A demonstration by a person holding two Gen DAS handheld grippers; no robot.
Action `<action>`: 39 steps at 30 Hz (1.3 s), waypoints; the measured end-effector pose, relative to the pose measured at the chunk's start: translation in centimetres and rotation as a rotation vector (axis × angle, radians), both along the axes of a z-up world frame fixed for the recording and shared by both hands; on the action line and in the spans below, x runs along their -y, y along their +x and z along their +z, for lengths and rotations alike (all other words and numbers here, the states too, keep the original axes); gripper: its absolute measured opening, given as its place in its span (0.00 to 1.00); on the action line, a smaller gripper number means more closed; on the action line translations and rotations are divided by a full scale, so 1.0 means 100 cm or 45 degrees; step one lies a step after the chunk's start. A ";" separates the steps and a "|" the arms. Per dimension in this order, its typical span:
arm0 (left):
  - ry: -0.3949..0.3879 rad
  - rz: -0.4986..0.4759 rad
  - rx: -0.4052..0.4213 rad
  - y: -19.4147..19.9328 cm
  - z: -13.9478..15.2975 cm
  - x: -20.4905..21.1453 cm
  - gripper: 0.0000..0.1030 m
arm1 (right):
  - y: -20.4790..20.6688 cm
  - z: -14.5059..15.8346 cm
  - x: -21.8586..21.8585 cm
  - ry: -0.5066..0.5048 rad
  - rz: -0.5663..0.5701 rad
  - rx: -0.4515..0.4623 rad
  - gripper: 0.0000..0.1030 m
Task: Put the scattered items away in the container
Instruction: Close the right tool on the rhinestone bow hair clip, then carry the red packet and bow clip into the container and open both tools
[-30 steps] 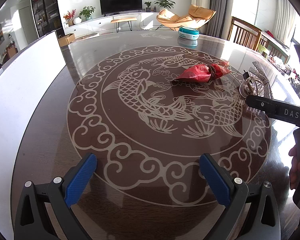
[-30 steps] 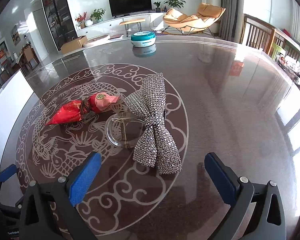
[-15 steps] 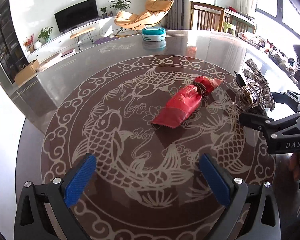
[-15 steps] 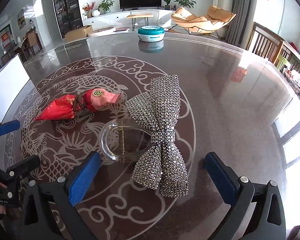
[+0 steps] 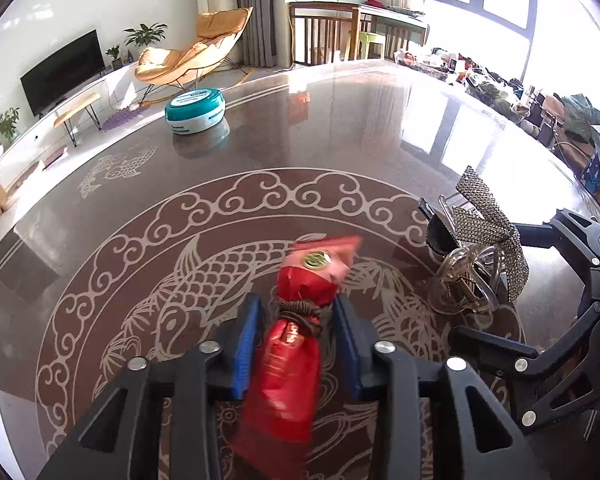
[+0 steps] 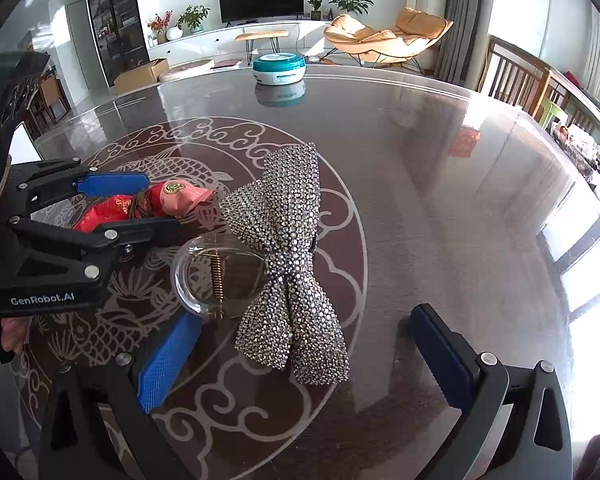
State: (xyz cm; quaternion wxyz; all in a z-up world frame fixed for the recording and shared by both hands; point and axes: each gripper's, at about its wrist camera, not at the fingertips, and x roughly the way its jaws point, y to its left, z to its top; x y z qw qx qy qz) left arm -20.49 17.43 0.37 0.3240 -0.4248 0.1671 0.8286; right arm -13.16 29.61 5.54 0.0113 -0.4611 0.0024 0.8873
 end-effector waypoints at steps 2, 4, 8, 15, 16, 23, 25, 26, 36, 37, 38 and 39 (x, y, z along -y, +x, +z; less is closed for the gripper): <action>0.005 0.073 0.009 0.007 0.000 0.007 0.22 | 0.000 0.000 0.000 0.001 0.014 0.002 1.00; 0.019 0.160 0.037 0.018 0.000 0.019 0.22 | 0.000 0.001 0.000 -0.001 0.066 0.017 1.00; 0.089 0.302 0.094 0.042 -0.001 0.048 0.22 | -0.003 0.009 0.005 -0.035 0.153 0.011 1.00; 0.108 0.416 0.066 0.071 0.011 0.093 0.22 | -0.014 0.021 0.002 -0.131 0.174 0.052 0.48; 0.126 0.435 0.061 0.075 0.017 0.102 0.22 | -0.012 0.027 0.003 -0.119 0.181 0.049 0.48; 0.295 0.620 0.019 0.113 0.086 0.187 0.22 | -0.008 0.095 0.054 -0.089 0.361 -0.016 0.48; 0.333 0.700 -0.008 0.124 0.106 0.227 0.22 | -0.013 0.121 0.089 -0.100 0.463 -0.049 0.48; 0.340 0.745 -0.026 0.130 0.116 0.249 0.22 | -0.015 0.135 0.111 -0.110 0.523 -0.063 0.48; 0.164 1.193 -0.007 0.201 0.102 0.445 0.22 | 0.024 0.198 0.376 -0.305 1.261 -0.008 0.48; 0.163 1.220 0.023 0.208 0.093 0.456 0.22 | 0.033 0.192 0.400 -0.312 1.331 0.028 0.48; 0.166 1.241 0.050 0.213 0.085 0.465 0.22 | 0.043 0.184 0.421 -0.310 1.397 0.067 0.48; 0.170 1.257 0.074 0.218 0.078 0.471 0.22 | 0.053 0.175 0.441 -0.299 1.456 0.103 0.48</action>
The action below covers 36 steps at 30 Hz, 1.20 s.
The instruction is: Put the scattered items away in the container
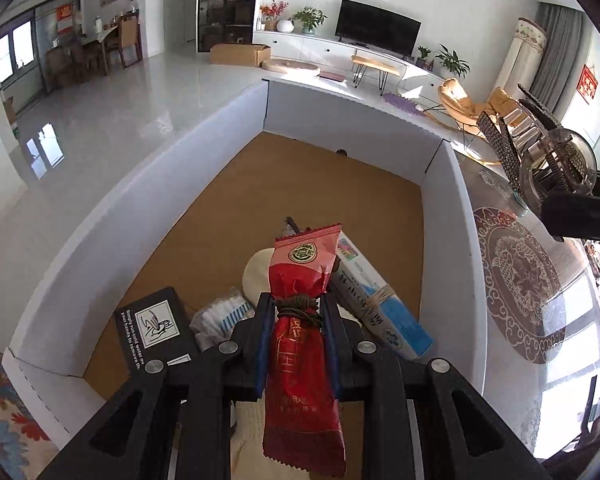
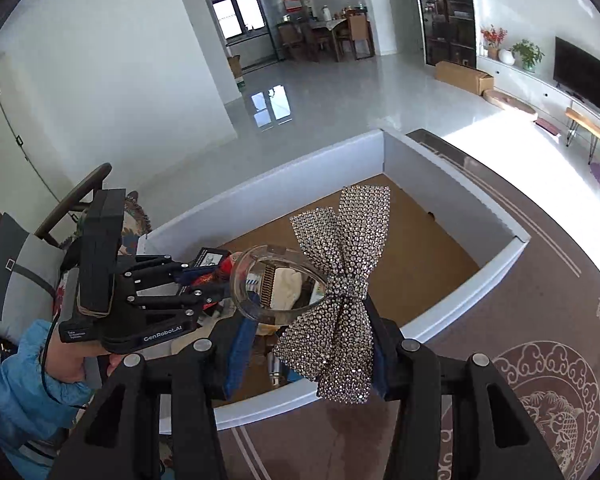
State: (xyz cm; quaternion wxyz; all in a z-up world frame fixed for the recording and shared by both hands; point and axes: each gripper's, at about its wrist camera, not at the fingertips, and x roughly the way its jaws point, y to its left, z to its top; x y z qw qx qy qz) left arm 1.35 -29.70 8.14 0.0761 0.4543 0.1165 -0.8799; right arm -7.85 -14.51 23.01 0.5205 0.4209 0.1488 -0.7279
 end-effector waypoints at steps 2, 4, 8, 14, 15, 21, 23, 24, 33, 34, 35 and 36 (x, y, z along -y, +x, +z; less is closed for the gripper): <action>0.016 0.025 0.029 0.009 -0.010 0.009 0.22 | 0.019 -0.023 0.033 0.064 0.107 0.024 0.48; 0.024 0.053 0.054 0.014 -0.017 0.011 0.26 | 0.035 -0.050 0.056 0.143 0.179 0.033 0.49; -0.033 0.123 0.045 0.025 -0.017 0.010 0.77 | 0.040 -0.089 0.069 0.301 0.163 0.061 0.95; -0.109 0.134 -0.049 0.036 -0.002 -0.002 0.83 | 0.006 -0.072 0.019 0.187 -0.014 0.042 0.96; -0.117 0.133 -0.064 0.036 0.003 -0.007 0.83 | -0.001 -0.066 0.007 0.156 -0.063 0.032 0.96; -0.189 0.165 -0.130 0.033 0.028 -0.041 0.84 | -0.027 -0.032 -0.067 0.001 -0.344 0.077 1.00; -0.207 0.182 -0.146 0.033 0.035 -0.051 0.87 | -0.024 -0.024 -0.081 -0.003 -0.381 0.057 1.00; -0.218 0.193 -0.156 0.034 0.038 -0.055 0.93 | -0.022 -0.021 -0.086 0.010 -0.386 0.034 1.00; -0.356 0.294 -0.156 0.042 0.057 -0.072 1.00 | 0.023 -0.015 -0.070 0.149 -0.208 -0.199 1.00; -0.366 0.303 -0.156 0.043 0.058 -0.072 1.00 | 0.027 -0.016 -0.067 0.163 -0.185 -0.227 1.00; -0.374 0.313 -0.156 0.044 0.060 -0.072 1.00 | 0.031 -0.016 -0.064 0.176 -0.165 -0.251 1.00; -0.378 0.323 -0.155 0.046 0.061 -0.071 1.00 | 0.035 -0.018 -0.061 0.190 -0.147 -0.270 1.00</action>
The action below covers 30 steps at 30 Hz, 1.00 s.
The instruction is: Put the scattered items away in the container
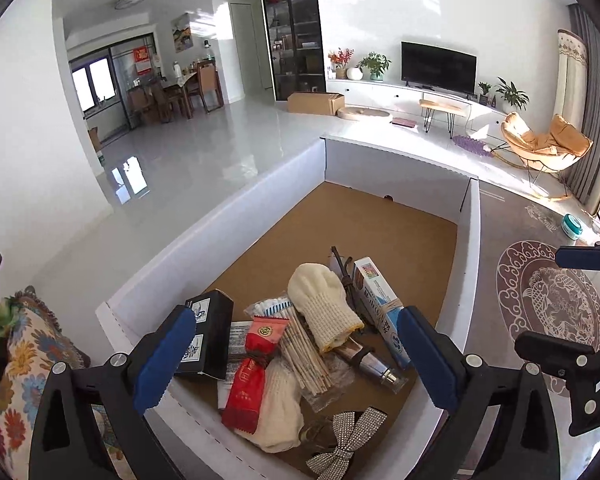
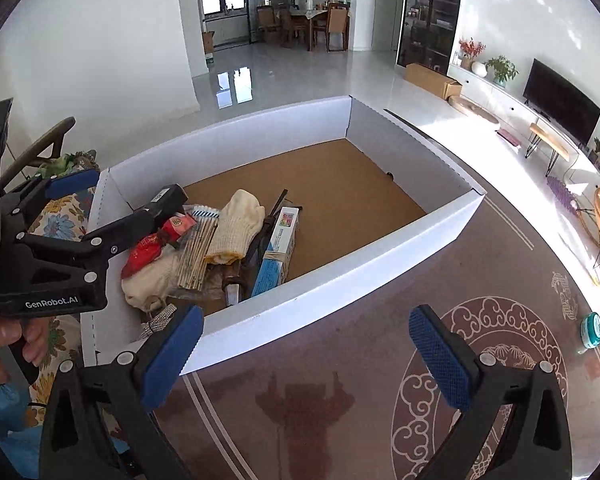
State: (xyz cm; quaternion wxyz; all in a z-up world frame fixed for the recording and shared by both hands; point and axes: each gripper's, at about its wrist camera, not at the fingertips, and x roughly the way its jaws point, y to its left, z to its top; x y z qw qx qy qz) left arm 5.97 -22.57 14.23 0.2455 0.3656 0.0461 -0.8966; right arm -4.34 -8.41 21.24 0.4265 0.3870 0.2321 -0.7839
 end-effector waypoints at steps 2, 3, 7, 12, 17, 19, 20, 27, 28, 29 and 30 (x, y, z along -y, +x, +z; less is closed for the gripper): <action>0.000 0.019 0.003 0.003 0.002 0.001 1.00 | 0.005 -0.003 0.004 0.032 0.024 -0.024 1.00; 0.004 0.031 0.007 0.004 0.002 0.001 1.00 | 0.007 -0.005 0.006 0.047 0.029 -0.030 1.00; -0.012 0.074 0.026 0.009 0.007 0.001 1.00 | 0.002 -0.011 0.012 0.096 0.016 0.015 1.00; -0.024 0.107 0.016 0.016 0.025 0.003 1.00 | -0.035 0.027 0.043 0.100 -0.061 0.228 1.00; -0.002 0.195 -0.081 0.032 0.048 0.013 1.00 | -0.054 0.061 0.073 -0.002 -0.185 0.150 1.00; -0.015 0.231 -0.088 0.035 0.050 0.018 1.00 | -0.047 0.050 0.075 -0.020 -0.233 0.131 1.00; -0.017 0.241 -0.085 0.035 0.050 0.020 1.00 | -0.042 0.040 0.076 0.007 -0.226 0.142 1.00; 0.032 0.281 -0.036 0.031 0.033 0.032 1.00 | -0.028 0.005 0.072 0.085 -0.197 0.199 1.00; 0.038 0.279 -0.030 0.030 0.031 0.031 1.00 | -0.028 0.007 0.070 0.071 -0.199 0.200 1.00; 0.040 0.275 -0.025 0.029 0.030 0.030 1.00 | -0.030 0.009 0.069 0.056 -0.204 0.195 1.00; 0.041 0.271 -0.018 0.028 0.028 0.029 1.00 | -0.031 0.012 0.068 0.041 -0.208 0.188 1.00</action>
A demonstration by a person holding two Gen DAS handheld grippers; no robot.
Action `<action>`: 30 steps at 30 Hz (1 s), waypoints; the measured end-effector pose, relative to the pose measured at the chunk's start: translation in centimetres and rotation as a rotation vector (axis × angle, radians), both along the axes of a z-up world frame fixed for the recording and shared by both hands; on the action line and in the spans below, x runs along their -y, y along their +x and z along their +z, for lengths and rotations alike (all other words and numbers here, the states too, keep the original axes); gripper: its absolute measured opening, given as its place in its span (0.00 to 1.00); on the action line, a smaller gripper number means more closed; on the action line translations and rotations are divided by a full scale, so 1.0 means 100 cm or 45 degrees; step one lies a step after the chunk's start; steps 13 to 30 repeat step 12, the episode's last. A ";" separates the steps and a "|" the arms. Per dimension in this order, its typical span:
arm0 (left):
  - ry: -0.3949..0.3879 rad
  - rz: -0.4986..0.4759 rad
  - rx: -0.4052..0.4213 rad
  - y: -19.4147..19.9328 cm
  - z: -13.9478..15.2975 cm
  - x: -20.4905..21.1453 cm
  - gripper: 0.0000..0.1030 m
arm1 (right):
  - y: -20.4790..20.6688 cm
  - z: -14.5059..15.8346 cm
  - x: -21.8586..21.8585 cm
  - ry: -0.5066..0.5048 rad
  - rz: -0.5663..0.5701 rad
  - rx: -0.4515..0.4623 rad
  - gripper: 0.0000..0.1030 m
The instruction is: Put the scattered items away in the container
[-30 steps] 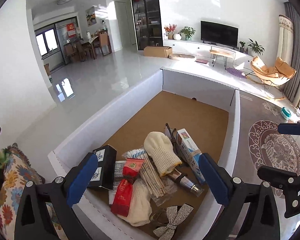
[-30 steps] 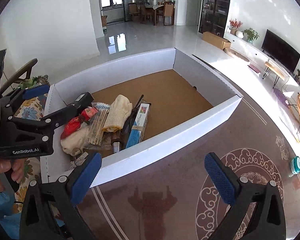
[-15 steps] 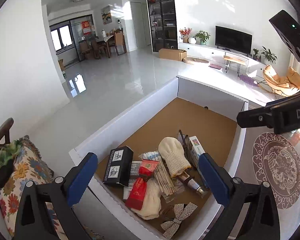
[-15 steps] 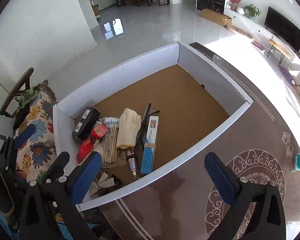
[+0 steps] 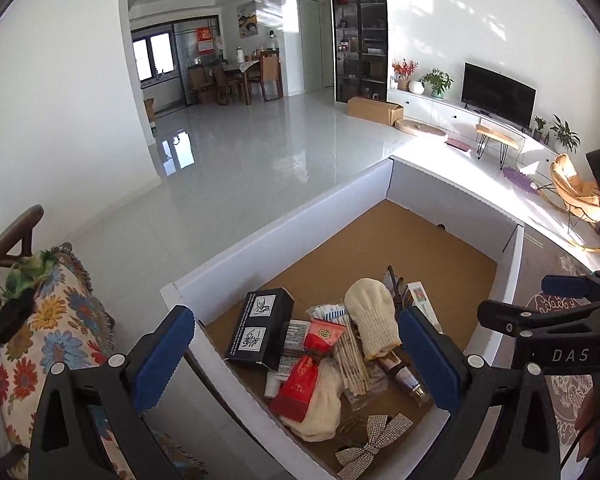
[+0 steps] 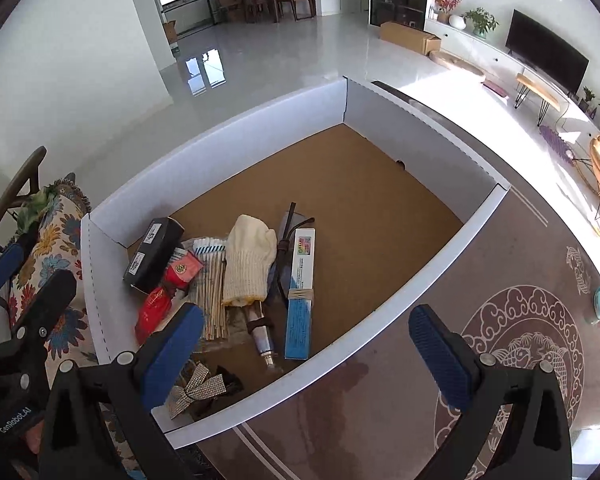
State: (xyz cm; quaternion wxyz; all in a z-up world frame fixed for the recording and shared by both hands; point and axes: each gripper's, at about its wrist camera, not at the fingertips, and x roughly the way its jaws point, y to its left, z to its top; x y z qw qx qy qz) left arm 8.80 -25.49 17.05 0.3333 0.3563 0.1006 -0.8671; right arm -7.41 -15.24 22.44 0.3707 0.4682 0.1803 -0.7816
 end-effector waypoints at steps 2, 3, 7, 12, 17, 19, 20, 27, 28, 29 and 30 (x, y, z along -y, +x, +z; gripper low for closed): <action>0.004 -0.009 0.012 -0.002 -0.002 -0.001 1.00 | -0.001 0.006 -0.001 -0.028 -0.003 -0.011 1.00; 0.009 -0.013 0.016 -0.003 -0.002 -0.001 1.00 | -0.001 0.008 -0.001 -0.035 -0.004 -0.017 1.00; 0.072 -0.042 -0.008 -0.004 -0.003 0.001 1.00 | 0.000 0.010 -0.001 -0.029 -0.003 -0.042 1.00; 0.083 -0.053 -0.081 0.002 0.000 -0.002 1.00 | -0.003 0.008 -0.003 -0.023 -0.016 -0.039 1.00; 0.083 -0.053 -0.081 0.002 0.000 -0.002 1.00 | -0.003 0.008 -0.003 -0.023 -0.016 -0.039 1.00; 0.083 -0.053 -0.081 0.002 0.000 -0.002 1.00 | -0.003 0.008 -0.003 -0.023 -0.016 -0.039 1.00; 0.083 -0.053 -0.081 0.002 0.000 -0.002 1.00 | -0.003 0.008 -0.003 -0.023 -0.016 -0.039 1.00; 0.083 -0.053 -0.081 0.002 0.000 -0.002 1.00 | -0.003 0.008 -0.003 -0.023 -0.016 -0.039 1.00; 0.083 -0.053 -0.081 0.002 0.000 -0.002 1.00 | -0.003 0.008 -0.003 -0.023 -0.016 -0.039 1.00; 0.083 -0.053 -0.081 0.002 0.000 -0.002 1.00 | -0.003 0.008 -0.003 -0.023 -0.016 -0.039 1.00; 0.083 -0.053 -0.081 0.002 0.000 -0.002 1.00 | -0.003 0.008 -0.003 -0.023 -0.016 -0.039 1.00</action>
